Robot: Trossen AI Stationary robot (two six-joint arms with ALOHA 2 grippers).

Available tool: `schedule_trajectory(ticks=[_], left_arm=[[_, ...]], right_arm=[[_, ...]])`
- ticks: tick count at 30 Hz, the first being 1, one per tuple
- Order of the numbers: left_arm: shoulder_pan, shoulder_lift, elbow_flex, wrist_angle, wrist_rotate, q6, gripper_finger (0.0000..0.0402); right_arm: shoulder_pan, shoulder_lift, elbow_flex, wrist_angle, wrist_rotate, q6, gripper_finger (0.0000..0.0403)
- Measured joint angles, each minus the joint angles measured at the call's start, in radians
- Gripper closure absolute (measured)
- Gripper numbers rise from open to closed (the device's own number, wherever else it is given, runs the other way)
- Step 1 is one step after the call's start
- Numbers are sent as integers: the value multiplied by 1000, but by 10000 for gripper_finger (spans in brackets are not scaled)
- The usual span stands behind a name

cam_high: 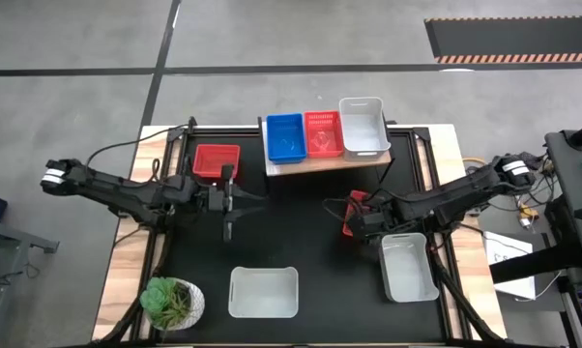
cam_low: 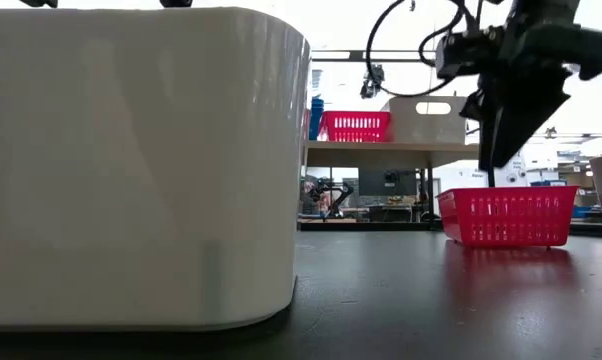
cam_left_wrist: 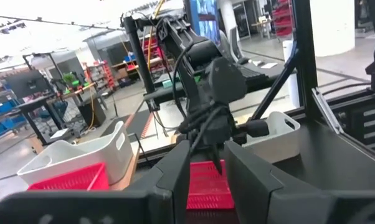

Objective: Stack baskets on shelf by color
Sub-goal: Stack the bottom red basket on the red basket on the shelf

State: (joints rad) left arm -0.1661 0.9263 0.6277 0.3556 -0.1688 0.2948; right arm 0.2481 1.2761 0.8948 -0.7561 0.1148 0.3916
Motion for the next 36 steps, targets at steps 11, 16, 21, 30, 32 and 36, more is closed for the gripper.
schedule_trajectory(ticks=[11,16,21,30,32,36], left_arm=[[0,13,0,2,0,0,318],[0,16,0,3,0,4,318],[0,11,0,32,0,25,318],[-2,32,-2,-2,3,-54,318],[-1,33,-3,2,3,-53,318],[-1,28,1,3,3,-9,318]], right_arm=[[-5,178,0,19,20,-12,247],[-17,213,-1,73,20,-55,326],[-3,206,43,71,0,-93,388],[97,199,344,-82,-36,-345,394],[103,199,449,-125,-37,-390,394],[94,199,658,-233,22,-428,394]])
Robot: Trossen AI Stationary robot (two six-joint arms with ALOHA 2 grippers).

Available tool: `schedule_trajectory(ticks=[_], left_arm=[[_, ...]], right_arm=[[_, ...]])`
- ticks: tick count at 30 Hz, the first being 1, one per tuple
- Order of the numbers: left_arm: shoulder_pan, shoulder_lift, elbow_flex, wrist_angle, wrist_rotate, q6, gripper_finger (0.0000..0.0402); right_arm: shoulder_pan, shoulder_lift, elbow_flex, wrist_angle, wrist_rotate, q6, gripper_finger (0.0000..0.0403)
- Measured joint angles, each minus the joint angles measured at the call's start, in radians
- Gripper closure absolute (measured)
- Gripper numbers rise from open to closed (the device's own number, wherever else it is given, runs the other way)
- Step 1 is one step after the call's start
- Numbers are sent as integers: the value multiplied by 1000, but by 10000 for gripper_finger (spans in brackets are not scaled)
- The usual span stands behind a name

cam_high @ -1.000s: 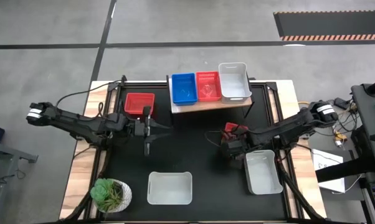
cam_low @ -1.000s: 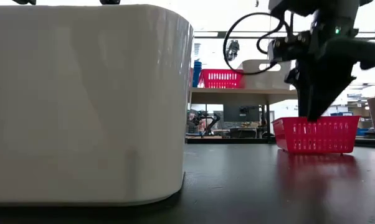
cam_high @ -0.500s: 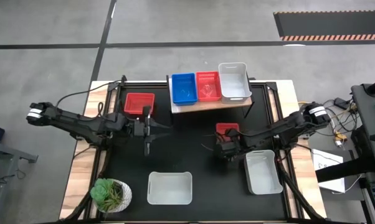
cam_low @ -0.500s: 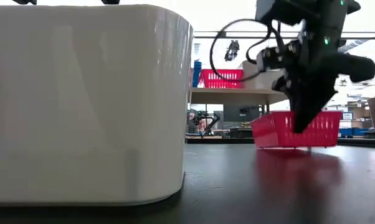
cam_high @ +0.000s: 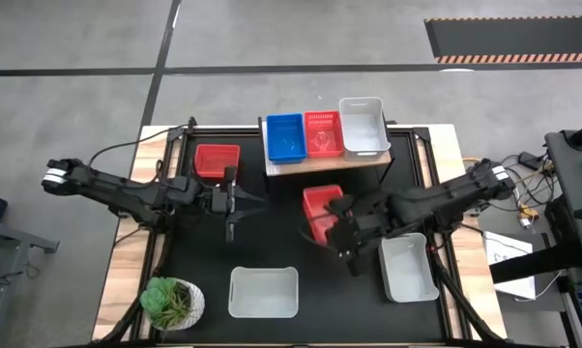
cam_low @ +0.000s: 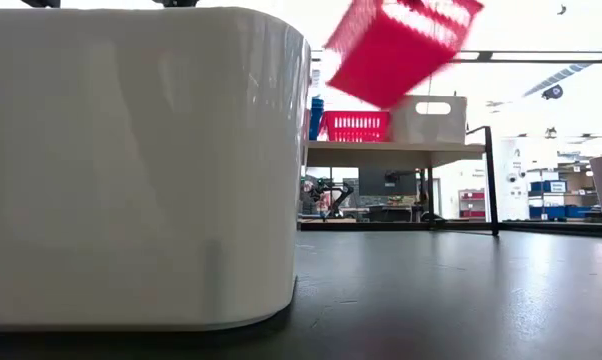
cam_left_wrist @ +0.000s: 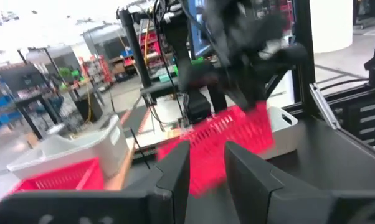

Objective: Stack baskets on shelf by color
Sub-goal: Stack the bottom red basket on the red basket on the shelf

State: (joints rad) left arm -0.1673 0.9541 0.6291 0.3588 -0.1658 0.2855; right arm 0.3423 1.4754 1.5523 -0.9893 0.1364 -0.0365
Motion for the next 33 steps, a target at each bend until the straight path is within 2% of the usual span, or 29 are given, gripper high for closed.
schedule_trajectory(ticks=[6,13,16,21,24,28,33], left_arm=[[0,-7,5,-2,0,12,318],[0,-8,5,-1,0,13,318],[0,-8,5,-1,0,14,318],[1,-8,5,-1,0,18,318],[1,-8,5,-1,0,18,318],[1,-8,5,-1,0,17,318],[2,-8,5,-1,0,17,318]], right_arm=[[-44,0,198,-129,271,-63,394],[-229,7,280,-127,282,-227,394],[-336,28,310,-123,251,-290,394],[-528,106,368,-103,47,-378,394],[-621,173,418,-127,-38,-402,394],[-695,252,487,-194,-65,-419,394],[-727,324,558,-299,-68,-425,394]])
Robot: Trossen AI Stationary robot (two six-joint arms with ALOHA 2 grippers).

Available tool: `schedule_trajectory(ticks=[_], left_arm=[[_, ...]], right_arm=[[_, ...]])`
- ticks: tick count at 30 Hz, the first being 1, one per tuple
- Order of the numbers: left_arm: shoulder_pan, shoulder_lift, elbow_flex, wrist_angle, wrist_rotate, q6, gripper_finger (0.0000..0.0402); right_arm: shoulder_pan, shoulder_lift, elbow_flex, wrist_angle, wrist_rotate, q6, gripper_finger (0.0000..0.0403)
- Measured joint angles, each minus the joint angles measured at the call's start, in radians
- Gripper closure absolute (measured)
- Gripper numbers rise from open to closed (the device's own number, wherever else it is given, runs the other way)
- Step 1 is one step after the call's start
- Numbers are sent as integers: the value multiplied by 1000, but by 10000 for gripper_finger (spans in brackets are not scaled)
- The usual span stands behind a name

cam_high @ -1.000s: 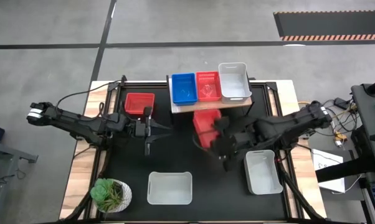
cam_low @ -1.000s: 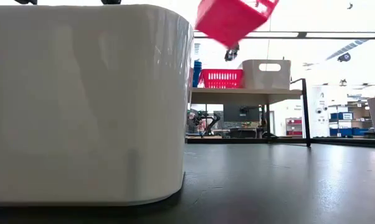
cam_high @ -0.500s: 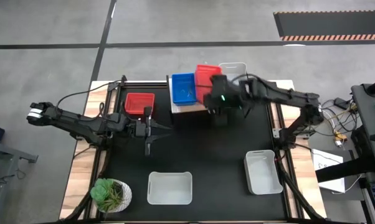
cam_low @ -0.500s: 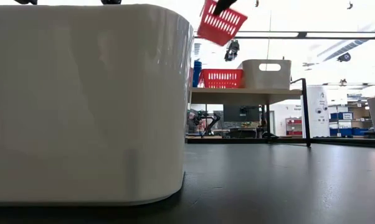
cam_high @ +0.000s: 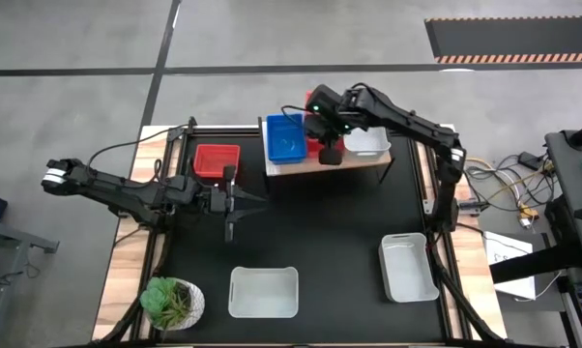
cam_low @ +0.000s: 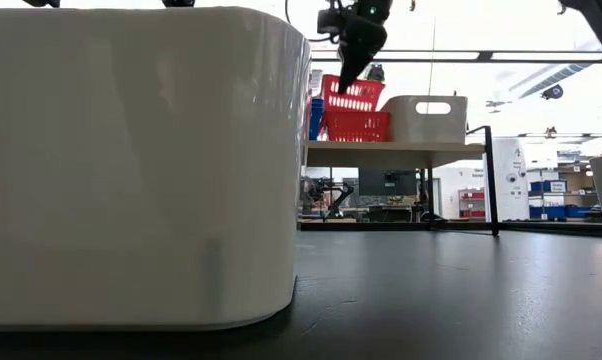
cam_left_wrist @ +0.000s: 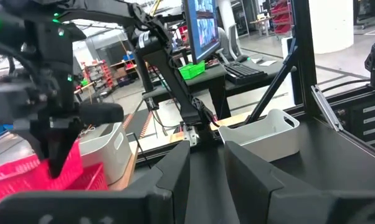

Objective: Stack baskets on shelf by color
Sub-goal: Stack the bottom red basket on the red basket on the shelf

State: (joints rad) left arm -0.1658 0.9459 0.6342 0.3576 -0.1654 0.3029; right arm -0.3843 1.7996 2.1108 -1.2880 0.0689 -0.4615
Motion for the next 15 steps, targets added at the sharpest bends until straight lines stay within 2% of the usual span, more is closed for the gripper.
schedule_trajectory(ticks=[3,15], left_arm=[[0,0,0,0,0,0,318],[0,0,0,0,0,0,318]], right_arm=[[1,24,29,-49,-2,0,394],[1,33,28,-62,-22,28,394]])
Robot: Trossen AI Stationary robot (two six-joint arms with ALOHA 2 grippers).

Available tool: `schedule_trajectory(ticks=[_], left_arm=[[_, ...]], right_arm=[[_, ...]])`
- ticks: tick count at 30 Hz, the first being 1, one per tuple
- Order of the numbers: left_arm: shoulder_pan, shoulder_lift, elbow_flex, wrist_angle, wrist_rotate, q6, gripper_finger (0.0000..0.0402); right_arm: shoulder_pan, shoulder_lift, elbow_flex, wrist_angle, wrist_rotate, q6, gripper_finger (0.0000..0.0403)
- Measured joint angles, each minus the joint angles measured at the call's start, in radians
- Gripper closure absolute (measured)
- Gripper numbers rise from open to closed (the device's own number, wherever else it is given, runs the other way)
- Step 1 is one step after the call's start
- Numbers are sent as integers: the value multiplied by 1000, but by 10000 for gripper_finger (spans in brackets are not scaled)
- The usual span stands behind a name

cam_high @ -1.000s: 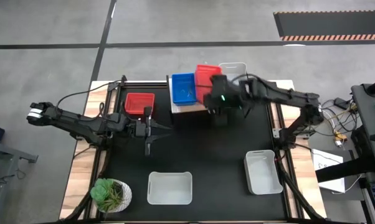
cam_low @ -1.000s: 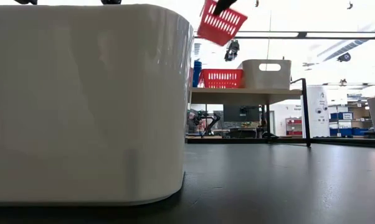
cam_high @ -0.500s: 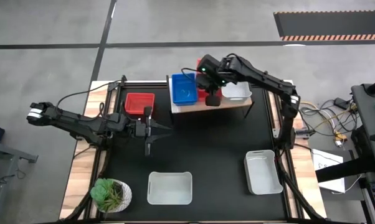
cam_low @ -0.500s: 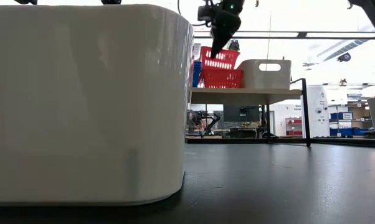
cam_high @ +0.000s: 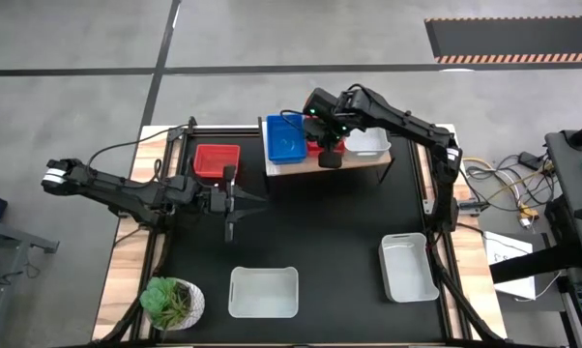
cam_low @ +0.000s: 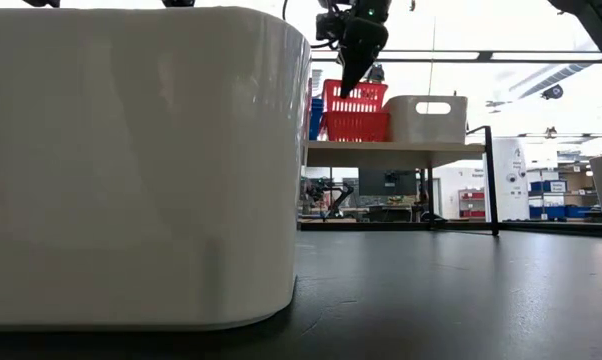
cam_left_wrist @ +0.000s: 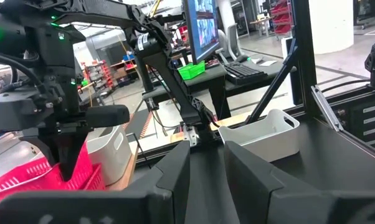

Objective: Stack baskets on shelf by color
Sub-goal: Stack the bottom red basket on the red basket on the shelf, then stack the left white bin on the white bin on the shelf

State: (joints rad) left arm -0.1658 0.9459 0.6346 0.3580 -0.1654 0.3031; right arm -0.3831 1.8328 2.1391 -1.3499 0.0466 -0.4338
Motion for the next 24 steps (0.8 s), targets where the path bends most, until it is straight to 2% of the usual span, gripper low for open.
schedule_trajectory(ticks=[5,16,20,24], left_arm=[[0,0,1,0,0,0,318],[0,0,1,8,-3,-1,318],[0,-1,0,29,-7,-2,318],[0,-1,0,27,-8,-10,318]], right_arm=[[1,0,-1,0,-2,0,379],[1,-34,1,-5,-3,26,293],[16,-75,0,-6,-56,78,288],[62,-122,-7,-18,-100,94,302]])
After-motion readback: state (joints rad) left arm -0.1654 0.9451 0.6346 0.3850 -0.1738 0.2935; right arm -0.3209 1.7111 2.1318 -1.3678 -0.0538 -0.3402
